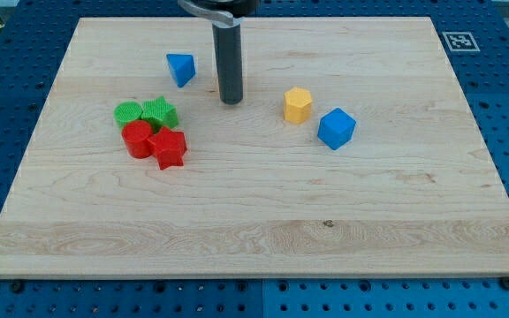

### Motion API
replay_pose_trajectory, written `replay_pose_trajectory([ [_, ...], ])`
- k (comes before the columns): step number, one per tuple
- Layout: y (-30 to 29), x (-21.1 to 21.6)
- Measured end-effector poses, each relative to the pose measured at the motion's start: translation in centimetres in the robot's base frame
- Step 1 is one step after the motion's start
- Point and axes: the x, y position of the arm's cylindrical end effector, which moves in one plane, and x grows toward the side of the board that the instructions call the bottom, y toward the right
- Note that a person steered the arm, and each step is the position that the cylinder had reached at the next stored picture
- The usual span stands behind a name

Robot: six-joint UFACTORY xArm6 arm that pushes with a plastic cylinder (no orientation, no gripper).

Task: Separate the yellow hexagon from the blue cube

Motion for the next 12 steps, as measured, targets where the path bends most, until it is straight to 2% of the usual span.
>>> replay_pose_trajectory([
  [2,0.1,-2.5],
  [3,2.9,-2.3],
  [4,6.2,0.6],
  [7,7.2,12.1],
  [8,10.9,13.1],
  [10,13.2,6.5],
  [11,12.8,5.6],
  [12,12.8,7.1],
])
